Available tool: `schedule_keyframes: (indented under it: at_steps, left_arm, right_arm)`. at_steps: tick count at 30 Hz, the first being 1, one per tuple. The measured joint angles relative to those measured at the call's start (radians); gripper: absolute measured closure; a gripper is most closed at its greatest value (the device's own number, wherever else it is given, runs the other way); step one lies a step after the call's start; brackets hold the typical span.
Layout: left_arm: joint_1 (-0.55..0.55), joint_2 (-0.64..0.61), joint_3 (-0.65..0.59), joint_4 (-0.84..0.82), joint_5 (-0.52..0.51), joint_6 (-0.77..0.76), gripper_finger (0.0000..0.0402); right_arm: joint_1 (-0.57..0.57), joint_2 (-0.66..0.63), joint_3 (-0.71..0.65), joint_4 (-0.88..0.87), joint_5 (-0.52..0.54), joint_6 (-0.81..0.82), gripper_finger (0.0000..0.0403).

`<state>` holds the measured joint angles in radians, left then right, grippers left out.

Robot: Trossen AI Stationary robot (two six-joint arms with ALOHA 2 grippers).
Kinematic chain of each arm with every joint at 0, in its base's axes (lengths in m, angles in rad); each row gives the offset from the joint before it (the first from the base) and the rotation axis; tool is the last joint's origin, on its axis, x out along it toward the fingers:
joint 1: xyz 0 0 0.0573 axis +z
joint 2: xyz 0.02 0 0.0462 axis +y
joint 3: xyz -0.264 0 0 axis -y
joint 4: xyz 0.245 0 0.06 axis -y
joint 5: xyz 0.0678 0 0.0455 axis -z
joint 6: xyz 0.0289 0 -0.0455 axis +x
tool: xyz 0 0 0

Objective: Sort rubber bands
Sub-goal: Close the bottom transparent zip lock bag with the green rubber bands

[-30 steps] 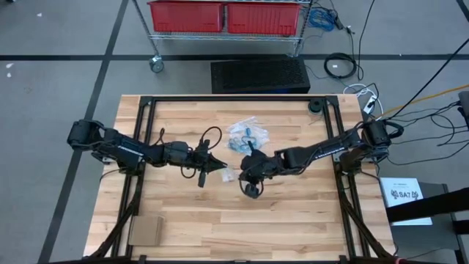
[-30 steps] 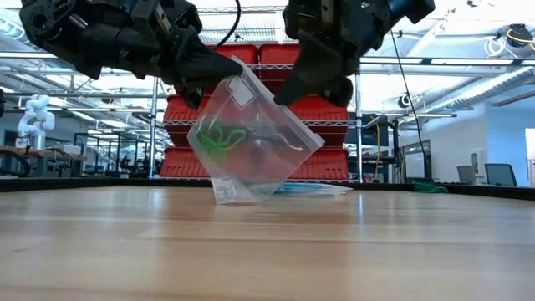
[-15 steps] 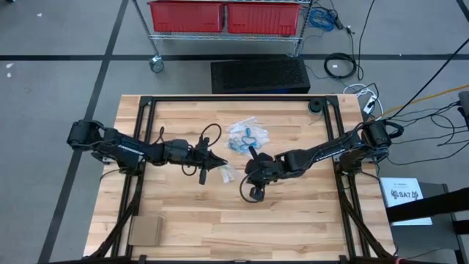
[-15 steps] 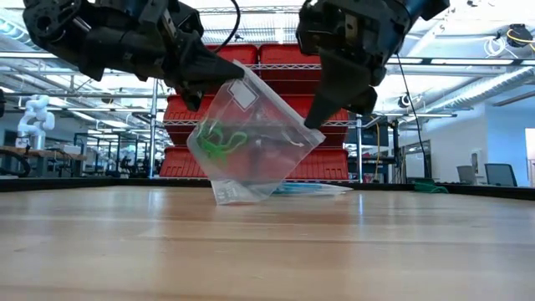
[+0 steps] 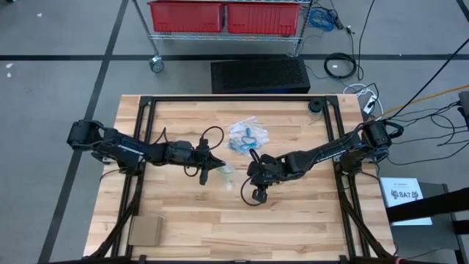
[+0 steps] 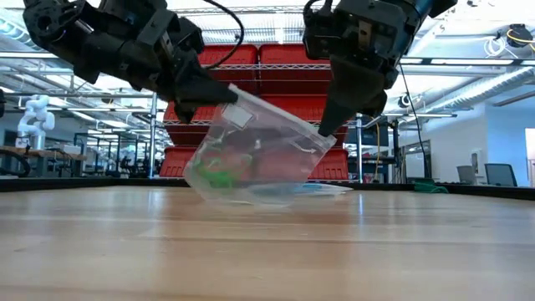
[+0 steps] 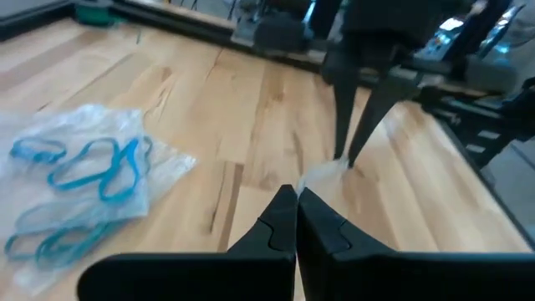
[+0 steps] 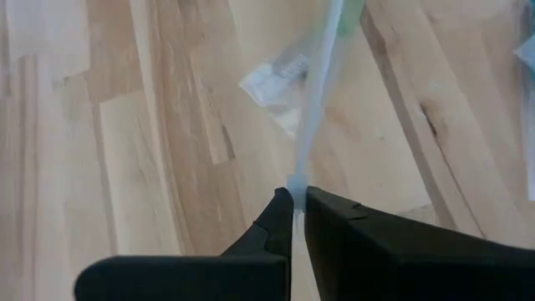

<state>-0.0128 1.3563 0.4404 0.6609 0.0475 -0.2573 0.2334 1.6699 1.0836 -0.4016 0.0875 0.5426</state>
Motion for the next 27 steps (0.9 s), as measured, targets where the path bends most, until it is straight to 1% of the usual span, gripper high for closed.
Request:
schedule_keyframes:
  at_steps: [6,9,12,15,18,23,27]
  left_arm:
    - [-0.002,0.000,0.001,-0.067,-0.023,-0.037,0.0401]
    - [-0.010,0.000,0.001,-0.078,-0.023,-0.060,0.0401]
    - [-0.023,0.000,0.001,-0.070,-0.040,-0.053,0.0388]
    - [-0.030,0.000,0.000,-0.068,-0.073,-0.051,0.0365]
    - [-0.030,0.000,0.000,-0.064,-0.094,-0.048,0.0338]
    - [-0.026,0.000,0.000,-0.062,-0.132,-0.047,0.0287]
    - [-0.025,0.000,0.000,-0.046,-0.162,-0.047,0.0248]
  right_arm:
    - [-0.002,0.000,0.002,-0.059,0.016,-0.002,0.0399]
    - [-0.004,0.000,0.004,-0.098,0.053,-0.008,0.0399]
    - [-0.013,0.002,-0.005,-0.167,0.057,-0.024,0.0400]
    - [-0.022,0.000,-0.001,-0.152,0.087,-0.040,0.0396]
    - [-0.033,0.002,-0.001,-0.159,0.096,-0.056,0.0371]
    - [-0.046,0.002,-0.001,-0.138,0.094,-0.057,0.0303]
    - [-0.046,0.002,-0.001,-0.040,0.096,-0.063,0.0259]
